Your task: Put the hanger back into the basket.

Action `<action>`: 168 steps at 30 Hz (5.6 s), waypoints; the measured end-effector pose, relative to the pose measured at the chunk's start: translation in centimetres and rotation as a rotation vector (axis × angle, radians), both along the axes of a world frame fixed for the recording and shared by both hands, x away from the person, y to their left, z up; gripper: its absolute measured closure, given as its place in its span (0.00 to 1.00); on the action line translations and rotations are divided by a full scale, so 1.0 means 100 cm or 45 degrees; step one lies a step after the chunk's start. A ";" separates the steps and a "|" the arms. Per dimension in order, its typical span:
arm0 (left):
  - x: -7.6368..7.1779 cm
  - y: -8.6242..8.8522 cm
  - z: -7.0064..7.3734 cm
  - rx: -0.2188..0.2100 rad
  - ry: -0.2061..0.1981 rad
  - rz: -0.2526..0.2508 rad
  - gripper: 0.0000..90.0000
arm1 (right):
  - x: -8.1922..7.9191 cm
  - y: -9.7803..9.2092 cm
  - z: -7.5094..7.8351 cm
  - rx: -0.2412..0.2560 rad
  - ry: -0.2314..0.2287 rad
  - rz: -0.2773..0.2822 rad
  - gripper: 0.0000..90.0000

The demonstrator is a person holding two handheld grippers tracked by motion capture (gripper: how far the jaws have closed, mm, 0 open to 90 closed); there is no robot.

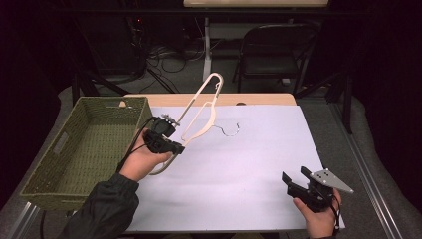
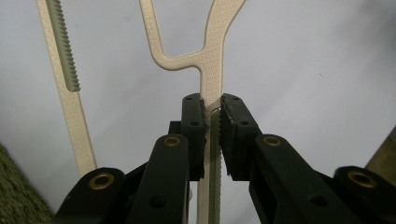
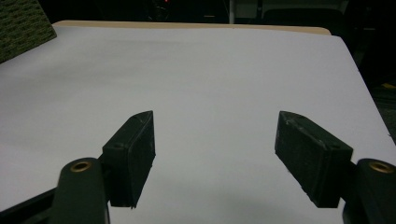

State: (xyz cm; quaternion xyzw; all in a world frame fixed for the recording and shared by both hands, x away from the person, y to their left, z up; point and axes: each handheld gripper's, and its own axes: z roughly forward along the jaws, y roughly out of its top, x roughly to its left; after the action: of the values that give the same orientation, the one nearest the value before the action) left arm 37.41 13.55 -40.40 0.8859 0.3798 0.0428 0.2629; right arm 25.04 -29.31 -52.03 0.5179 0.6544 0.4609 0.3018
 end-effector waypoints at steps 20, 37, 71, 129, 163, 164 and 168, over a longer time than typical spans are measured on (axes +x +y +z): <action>-0.008 0.063 0.040 -0.056 -0.048 0.198 0.89 | 0.001 0.000 -0.002 0.001 0.016 -0.004 0.32; -0.021 0.138 0.037 -0.333 -0.024 0.412 0.89 | 0.001 0.001 -0.003 -0.001 0.020 -0.007 0.32; -0.058 0.211 -0.022 -0.900 -0.015 0.752 0.89 | 0.002 0.004 -0.004 0.005 0.005 -0.006 0.32; -0.082 0.233 -0.068 -0.944 -0.037 1.048 0.62 | 0.004 0.004 -0.004 0.005 0.027 0.011 0.32; -0.092 0.183 -0.043 -0.295 -0.493 0.633 0.45 | 0.002 0.005 -0.001 -0.014 0.014 0.009 0.32; -0.094 0.179 -0.042 -0.287 -0.513 0.610 0.45 | 0.002 0.005 -0.001 -0.015 0.011 0.009 0.32; -0.100 0.162 -0.041 -0.278 -0.586 0.517 0.45 | 0.002 0.007 0.000 -0.014 0.002 0.011 0.32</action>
State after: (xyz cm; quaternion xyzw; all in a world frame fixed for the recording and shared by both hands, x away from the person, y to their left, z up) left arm 27.39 29.76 -44.46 0.7257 0.4819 0.2525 0.4212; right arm 25.19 -28.66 -52.08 0.5138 0.6593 0.4583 0.3020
